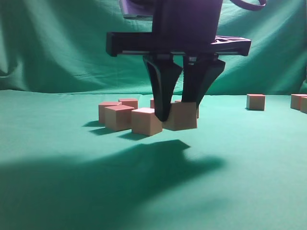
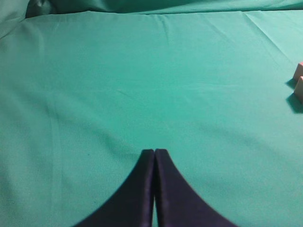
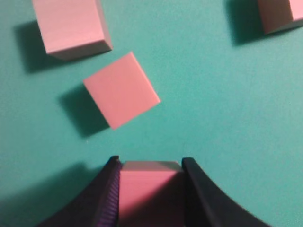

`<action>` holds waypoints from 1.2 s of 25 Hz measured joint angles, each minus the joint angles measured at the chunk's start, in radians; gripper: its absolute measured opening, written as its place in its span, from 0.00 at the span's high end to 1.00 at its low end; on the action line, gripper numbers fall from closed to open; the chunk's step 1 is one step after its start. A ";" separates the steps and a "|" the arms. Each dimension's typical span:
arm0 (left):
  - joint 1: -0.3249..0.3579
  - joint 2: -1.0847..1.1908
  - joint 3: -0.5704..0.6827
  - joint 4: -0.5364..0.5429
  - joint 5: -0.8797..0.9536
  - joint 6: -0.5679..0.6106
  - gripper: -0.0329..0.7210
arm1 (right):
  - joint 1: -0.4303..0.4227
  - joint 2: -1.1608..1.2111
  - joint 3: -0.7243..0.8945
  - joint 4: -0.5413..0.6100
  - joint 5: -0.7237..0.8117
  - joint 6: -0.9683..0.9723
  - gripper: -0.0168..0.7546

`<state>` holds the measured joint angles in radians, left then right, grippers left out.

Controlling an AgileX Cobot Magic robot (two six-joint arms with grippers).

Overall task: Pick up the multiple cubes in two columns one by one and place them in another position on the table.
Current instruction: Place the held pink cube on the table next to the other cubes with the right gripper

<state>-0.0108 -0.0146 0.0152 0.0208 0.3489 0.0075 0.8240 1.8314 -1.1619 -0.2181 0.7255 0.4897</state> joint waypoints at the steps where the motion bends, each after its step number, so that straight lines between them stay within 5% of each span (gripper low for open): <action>1: 0.000 0.000 0.000 0.000 0.000 0.000 0.96 | 0.000 0.005 0.000 -0.004 -0.003 0.015 0.64; 30: 0.000 0.000 0.000 0.000 0.000 0.000 0.96 | 0.000 0.038 -0.002 -0.061 -0.016 0.077 0.64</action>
<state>-0.0108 -0.0146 0.0152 0.0208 0.3489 0.0075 0.8240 1.8698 -1.1640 -0.2793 0.7094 0.5668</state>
